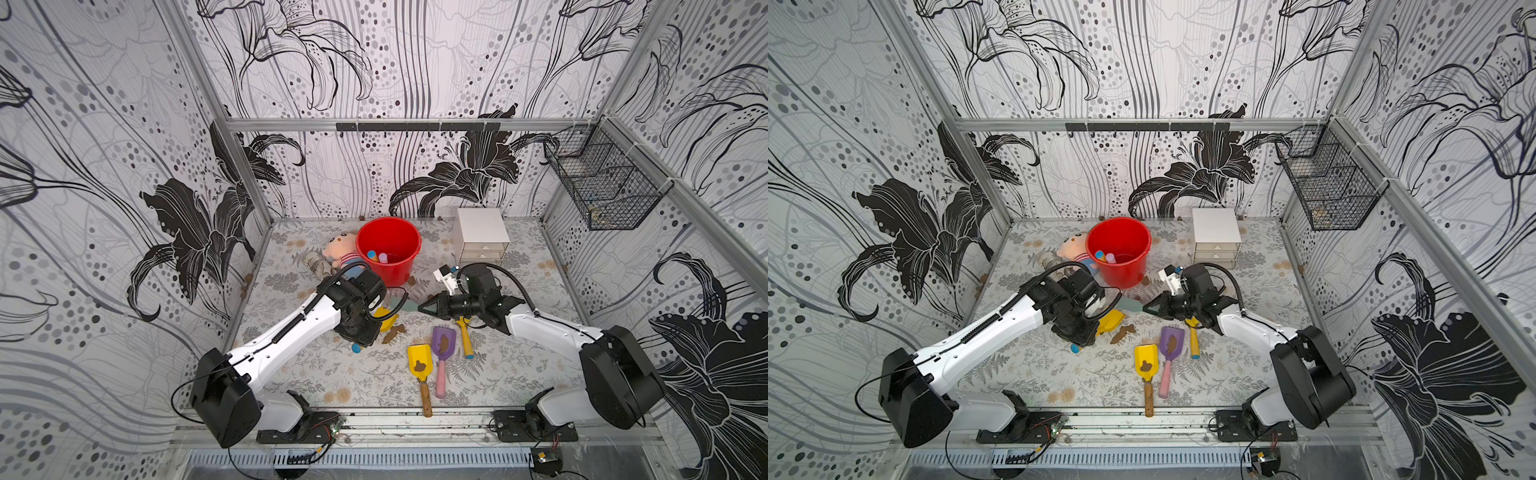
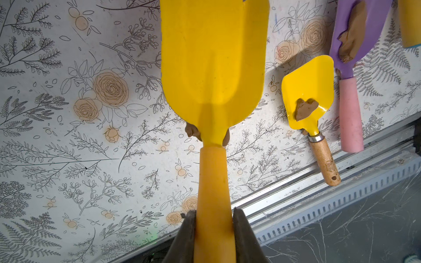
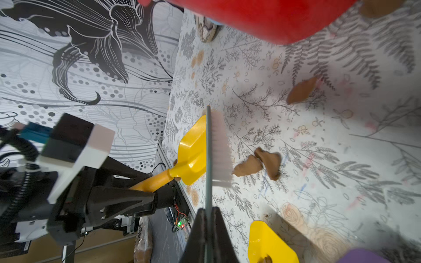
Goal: Brush the soil off the hand trowel and place it into the bucket
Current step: Brush off the soil from the hand trowel.
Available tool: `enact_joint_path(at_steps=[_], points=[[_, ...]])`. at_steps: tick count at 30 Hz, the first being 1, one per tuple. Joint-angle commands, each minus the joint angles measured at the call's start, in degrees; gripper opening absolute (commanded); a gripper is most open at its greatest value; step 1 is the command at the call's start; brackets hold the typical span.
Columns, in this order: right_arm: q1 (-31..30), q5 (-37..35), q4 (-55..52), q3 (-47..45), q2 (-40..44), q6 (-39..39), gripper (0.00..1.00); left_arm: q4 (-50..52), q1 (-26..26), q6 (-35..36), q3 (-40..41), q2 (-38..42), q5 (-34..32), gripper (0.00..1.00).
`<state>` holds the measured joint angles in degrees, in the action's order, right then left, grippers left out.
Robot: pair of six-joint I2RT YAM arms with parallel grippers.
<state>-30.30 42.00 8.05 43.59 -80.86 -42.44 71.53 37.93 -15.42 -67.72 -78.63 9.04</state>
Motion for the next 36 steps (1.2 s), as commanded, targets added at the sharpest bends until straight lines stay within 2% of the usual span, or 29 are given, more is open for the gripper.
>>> enact_joint_path(at_steps=[1, 5, 10, 14, 19, 23, 29, 32, 36], points=[[-1.07, 0.70, 1.08, -1.25, 3.28, -1.02, 0.00, -0.89, 0.12, 0.90, -0.46, 0.35, -0.07, 0.00], [-4.64, -0.82, 3.04, -1.29, 2.38, -2.28, 0.00, -1.04, 0.21, 0.90, -0.54, 0.00, 0.20, 0.00], [-7.10, 0.16, 7.43, -0.54, -2.83, -4.12, 0.00, -1.50, 0.21, 0.58, -0.59, 0.91, 0.53, 0.00], [-5.10, 1.30, 5.56, 0.26, -4.27, -2.06, 0.00, -2.17, 0.20, 0.48, 0.21, 1.63, 1.54, 0.00], [-0.28, 2.12, 4.18, -1.34, -0.08, -1.95, 0.00, -3.00, 0.16, 0.59, 1.10, 1.87, 1.58, 0.00], [-3.11, 2.21, 10.16, -3.07, 0.52, -7.28, 0.00, -4.11, 0.22, 0.30, 0.92, 1.72, 1.75, 0.00], [-7.92, 1.99, 17.19, -3.02, -4.52, -11.29, 0.00, -5.27, 0.22, -0.28, 0.75, 1.75, 2.04, 0.00], [-6.80, 2.53, 16.42, -2.56, -5.94, -10.00, 0.00, -5.94, 0.27, -0.60, 1.35, 2.88, 2.10, 0.00], [-1.09, 4.29, 14.65, -3.24, -5.09, -8.48, 0.00, -6.64, 0.15, -1.04, 2.11, 4.00, 2.48, 0.00]])
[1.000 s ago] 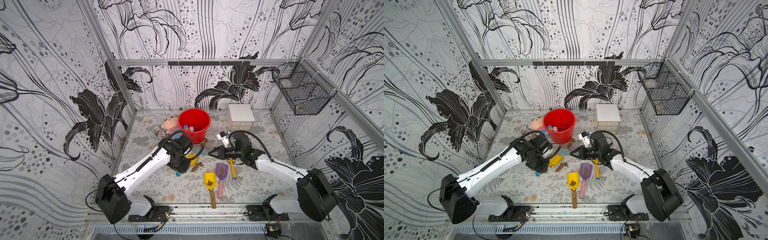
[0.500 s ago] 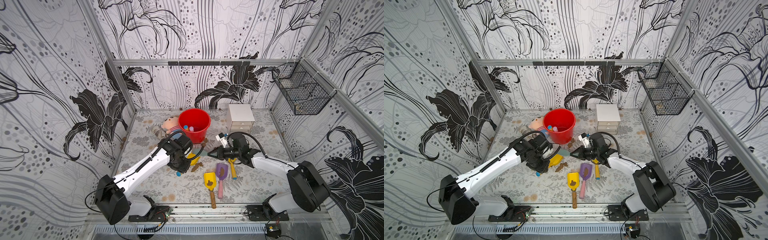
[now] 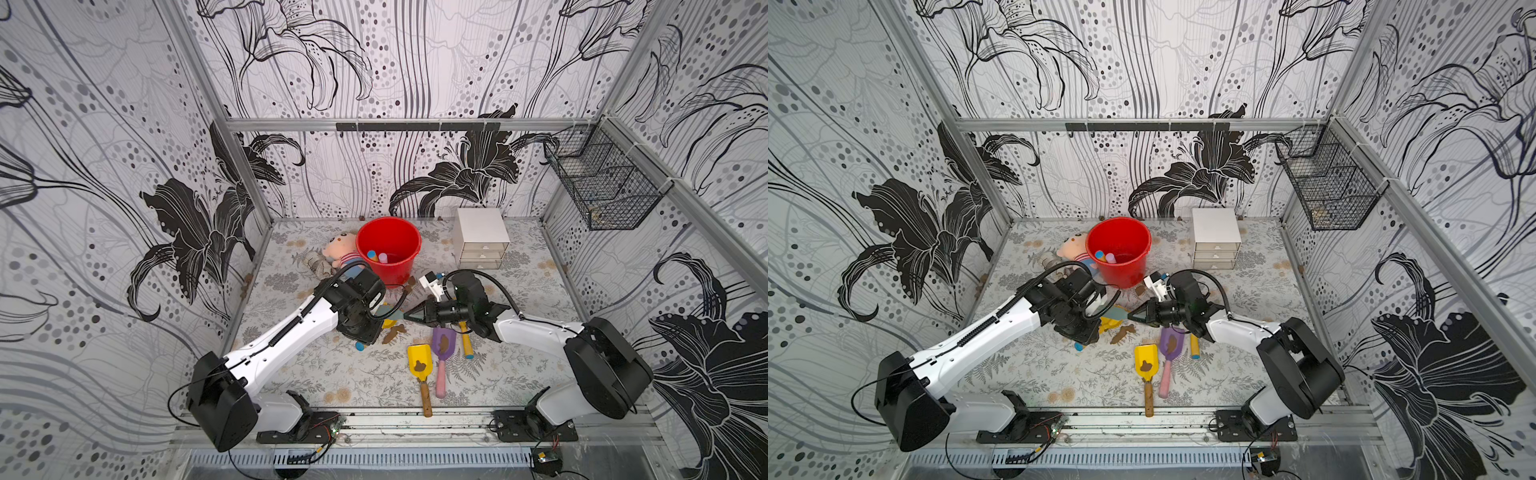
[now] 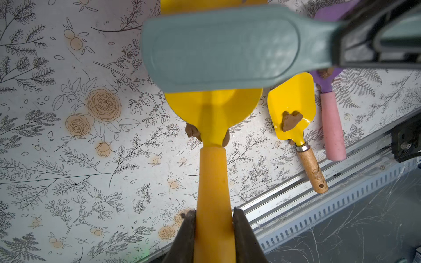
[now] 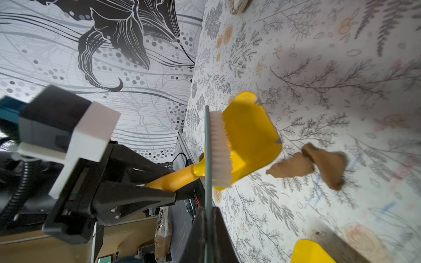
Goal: Brush the soil off the hand trowel and place it into the bucket
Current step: Brush off the soil from the hand trowel.
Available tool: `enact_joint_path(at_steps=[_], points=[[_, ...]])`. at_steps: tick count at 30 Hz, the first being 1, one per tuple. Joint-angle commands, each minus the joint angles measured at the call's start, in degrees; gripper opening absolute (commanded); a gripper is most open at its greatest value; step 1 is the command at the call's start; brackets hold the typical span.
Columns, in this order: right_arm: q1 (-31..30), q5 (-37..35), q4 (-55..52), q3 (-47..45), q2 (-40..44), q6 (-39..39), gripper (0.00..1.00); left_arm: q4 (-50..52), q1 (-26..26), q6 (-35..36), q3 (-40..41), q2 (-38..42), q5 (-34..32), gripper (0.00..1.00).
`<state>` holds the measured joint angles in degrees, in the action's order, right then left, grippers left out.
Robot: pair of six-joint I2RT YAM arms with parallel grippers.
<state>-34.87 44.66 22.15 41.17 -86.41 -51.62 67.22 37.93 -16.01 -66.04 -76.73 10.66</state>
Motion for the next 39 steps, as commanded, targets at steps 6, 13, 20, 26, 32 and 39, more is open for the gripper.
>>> enact_joint_path(at_steps=[6, 13, 20, 26, 32, 39], points=[[5.91, 1.03, -4.48, -2.54, 7.60, 2.64, 0.00, -2.55, -0.15, -0.66, 0.62, 2.23, -0.10, 0.00], [-0.84, -1.64, -4.81, -4.51, 10.88, 1.69, 0.00, -3.04, -0.34, -0.99, -0.34, 1.13, 0.16, 0.00], [0.01, -1.71, -11.48, -1.94, 8.75, 6.93, 0.00, -2.71, -0.40, -1.19, -0.32, 1.82, -0.28, 0.00], [9.73, 0.47, -19.00, -0.14, 13.11, 11.54, 0.00, -1.76, -0.85, -0.69, -0.14, 2.16, -0.73, 0.00], [7.86, -11.28, -30.79, 1.26, 23.22, 25.60, 0.00, -0.55, -3.81, 0.19, -1.00, 3.27, 2.79, 0.00], [-10.81, -35.47, -33.89, 0.42, 29.39, 48.03, 0.00, 0.26, -11.33, -0.24, -2.74, 5.64, 12.71, 0.00]])
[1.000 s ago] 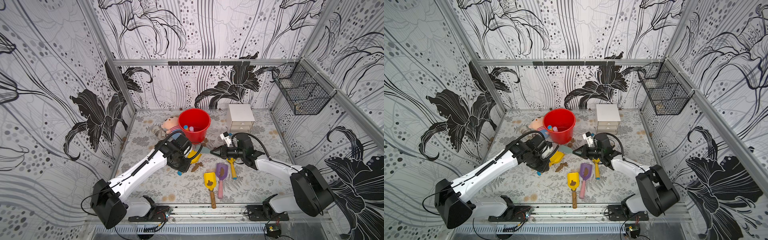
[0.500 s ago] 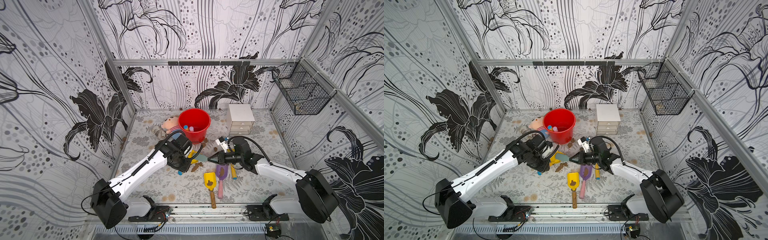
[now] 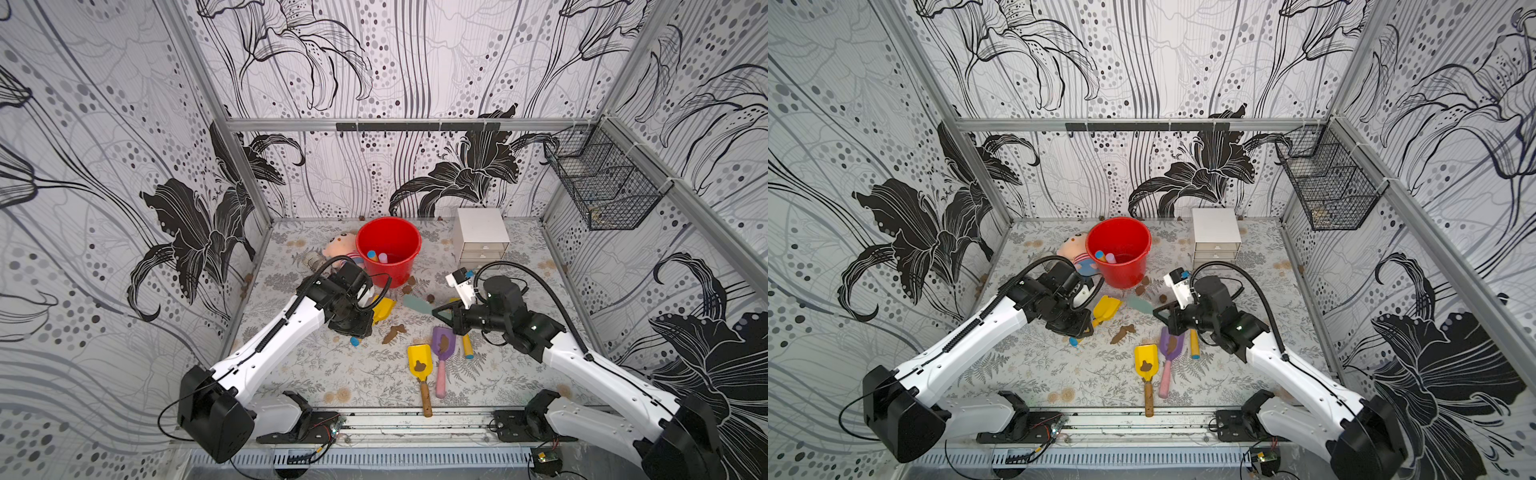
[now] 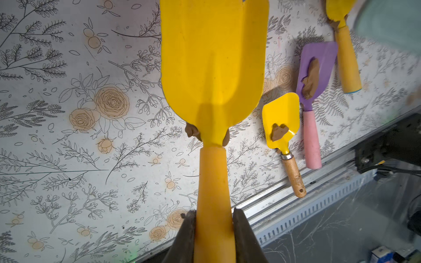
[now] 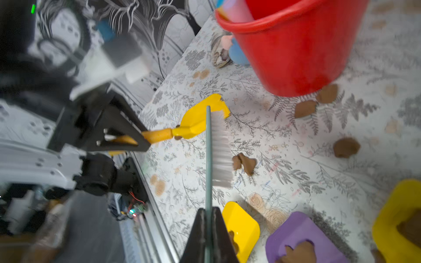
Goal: Brush the soil off the hand trowel and place it into the bucket
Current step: Brush off the soil from the hand trowel.
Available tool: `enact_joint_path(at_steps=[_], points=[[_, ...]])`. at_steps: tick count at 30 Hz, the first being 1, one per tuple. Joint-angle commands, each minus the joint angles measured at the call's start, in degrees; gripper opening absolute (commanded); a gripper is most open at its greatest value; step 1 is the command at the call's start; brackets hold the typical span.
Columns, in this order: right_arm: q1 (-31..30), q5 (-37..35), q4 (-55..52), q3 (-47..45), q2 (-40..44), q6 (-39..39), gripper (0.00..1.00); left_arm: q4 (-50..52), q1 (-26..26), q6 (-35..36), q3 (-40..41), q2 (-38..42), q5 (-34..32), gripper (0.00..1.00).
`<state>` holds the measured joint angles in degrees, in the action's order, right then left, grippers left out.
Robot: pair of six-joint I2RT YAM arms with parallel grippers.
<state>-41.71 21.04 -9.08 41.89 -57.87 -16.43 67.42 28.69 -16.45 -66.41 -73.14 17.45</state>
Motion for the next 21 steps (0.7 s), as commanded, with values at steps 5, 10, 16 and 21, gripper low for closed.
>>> enact_joint_path(at_steps=[5, 10, 16, 21], points=[[-14.19, -22.82, 0.34, -1.96, -0.70, 27.06, 0.00, 1.42, -5.48, -0.88, -3.15, 3.36, 10.40, 0.00], [-22.99, -34.35, 5.82, -2.63, -5.11, 42.09, 0.00, 4.33, -5.48, -1.85, -3.64, 3.48, 12.69, 0.00], [-28.57, -41.79, 15.05, -3.94, -11.10, 56.46, 0.00, 6.86, -4.63, -0.66, -2.41, 2.79, 14.20, 0.00], [-29.09, -46.93, 21.44, -3.68, -15.34, 61.81, 0.00, 7.79, -2.74, 0.01, -2.83, 1.36, 14.98, 0.00]])
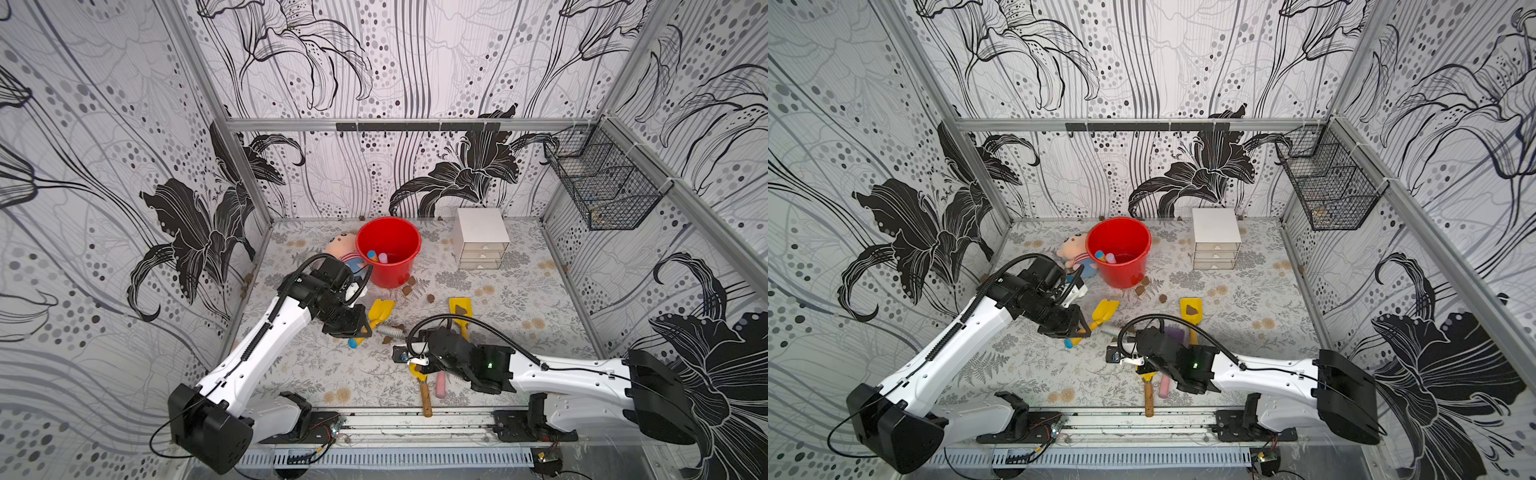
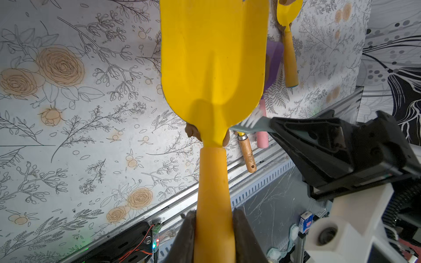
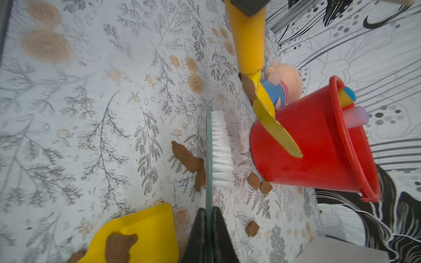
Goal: Brush the soil off the hand trowel and place it into the bucket
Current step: Brush off the soil from the hand trowel.
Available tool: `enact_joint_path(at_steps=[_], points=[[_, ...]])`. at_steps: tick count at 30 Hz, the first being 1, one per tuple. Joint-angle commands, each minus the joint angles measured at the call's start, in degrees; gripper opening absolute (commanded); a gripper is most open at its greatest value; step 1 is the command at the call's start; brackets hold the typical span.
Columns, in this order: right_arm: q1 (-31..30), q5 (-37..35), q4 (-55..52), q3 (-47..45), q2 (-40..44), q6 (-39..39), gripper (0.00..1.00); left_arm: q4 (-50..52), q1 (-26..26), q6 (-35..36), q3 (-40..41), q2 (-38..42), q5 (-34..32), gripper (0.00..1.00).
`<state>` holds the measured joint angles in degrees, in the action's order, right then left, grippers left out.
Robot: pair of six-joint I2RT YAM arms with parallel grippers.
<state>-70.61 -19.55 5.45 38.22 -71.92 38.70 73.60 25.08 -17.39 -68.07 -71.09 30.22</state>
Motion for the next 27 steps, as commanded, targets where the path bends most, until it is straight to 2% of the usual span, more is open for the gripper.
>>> enact_joint_path(at_steps=[1, 4, 11, 15, 20, 23, 27], points=[[-0.23, -7.92, 7.79, -0.05, -2.03, 7.48, 0.00, 1.68, 1.04, 1.15, -1.27, -0.96, 2.21, 0.00], [-0.14, -11.34, 9.04, -0.06, -3.30, 7.31, 0.00, 2.15, 1.38, 1.64, -1.36, -1.88, 2.26, 0.00], [3.46, -18.40, 5.33, -0.04, -5.71, 1.64, 0.00, 2.21, 1.43, 2.03, -3.76, -2.26, 2.28, 0.00], [2.20, -13.11, 3.67, -1.44, -3.35, 1.58, 0.00, 2.21, 1.40, 2.02, -4.50, -2.60, 2.21, 0.00], [-1.61, -5.98, 8.09, -3.60, -0.33, 4.83, 0.00, 1.07, 1.46, 1.40, -3.78, -3.17, 4.45, 0.00], [-1.82, -6.86, 9.92, -3.44, -0.71, 6.19, 0.00, 0.43, 1.47, 1.11, -3.02, -3.44, 6.51, 0.00], [-1.78, -11.82, 12.26, -3.31, -1.85, 6.63, 0.00, 0.02, 1.47, 0.84, -2.16, -3.83, 8.75, 0.00]])
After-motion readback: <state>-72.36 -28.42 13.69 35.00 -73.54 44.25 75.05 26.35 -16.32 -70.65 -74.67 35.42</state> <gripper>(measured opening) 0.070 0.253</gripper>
